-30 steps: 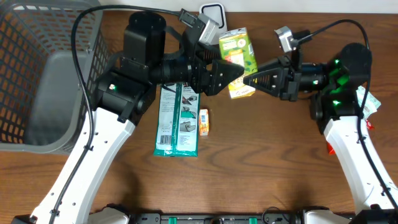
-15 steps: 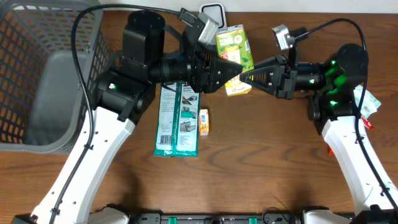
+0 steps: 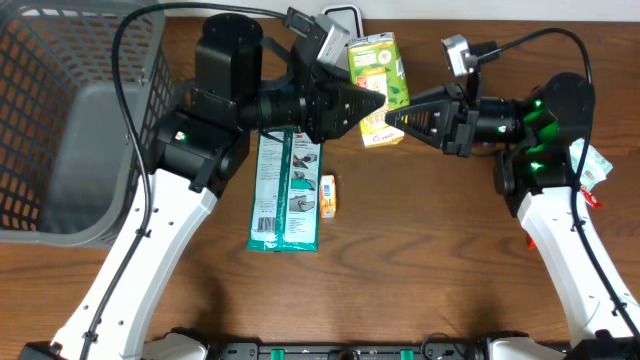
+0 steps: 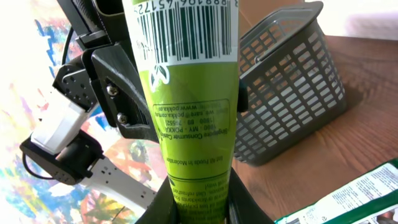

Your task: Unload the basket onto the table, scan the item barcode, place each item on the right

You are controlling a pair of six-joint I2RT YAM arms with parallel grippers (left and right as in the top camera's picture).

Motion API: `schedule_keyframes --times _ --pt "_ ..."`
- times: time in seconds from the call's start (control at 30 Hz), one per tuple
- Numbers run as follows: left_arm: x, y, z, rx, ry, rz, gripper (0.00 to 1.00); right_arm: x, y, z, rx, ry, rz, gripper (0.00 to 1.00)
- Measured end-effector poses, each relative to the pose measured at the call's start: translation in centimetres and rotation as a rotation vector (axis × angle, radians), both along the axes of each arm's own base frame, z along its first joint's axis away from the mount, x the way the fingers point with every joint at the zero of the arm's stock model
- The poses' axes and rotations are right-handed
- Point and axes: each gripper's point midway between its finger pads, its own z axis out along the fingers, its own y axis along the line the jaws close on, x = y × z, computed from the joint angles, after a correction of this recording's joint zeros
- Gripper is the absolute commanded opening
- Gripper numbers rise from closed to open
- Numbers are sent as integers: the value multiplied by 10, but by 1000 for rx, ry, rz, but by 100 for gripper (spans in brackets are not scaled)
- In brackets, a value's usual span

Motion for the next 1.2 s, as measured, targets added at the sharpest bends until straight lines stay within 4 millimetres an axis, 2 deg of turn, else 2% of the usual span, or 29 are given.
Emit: schedule_keyframes --times 0.07,0.1,0.13,0.23,0.37,0.53,0.63,0.67,0.8,0.97,1.2 --pt "0 0 1 -2 -3 -2 41 0 0 2 3 -1 -2 1" --pt "0 0 1 -3 -4 -2 48 0 1 2 4 -2 -1 1" --pt "0 0 1 -4 -4 -3 50 -1 1 3 5 -2 0 1" --pt "-2 -2 0 -2 2 -11 50 1 5 5 14 0 -12 1" --pt "-2 -2 0 0 0 -5 42 1 10 7 21 -1 -15 1" --pt "-1 -2 1 -1 -3 -3 42 1 10 7 22 0 -19 1" --pt "-1 -2 1 -3 -6 -3 34 2 10 7 23 -1 -21 2" --pt "-1 -2 2 -5 -10 -3 33 2 10 7 24 0 -25 4" --pt "0 -3 4 -7 -21 -4 31 4 9 8 26 -10 -34 39" --pt "-4 -9 2 -1 -19 -13 31 2 11 9 21 -68 -26 50" --pt "0 -8 -3 21 -11 24 29 -2 0 5 -2 -135 2 57"
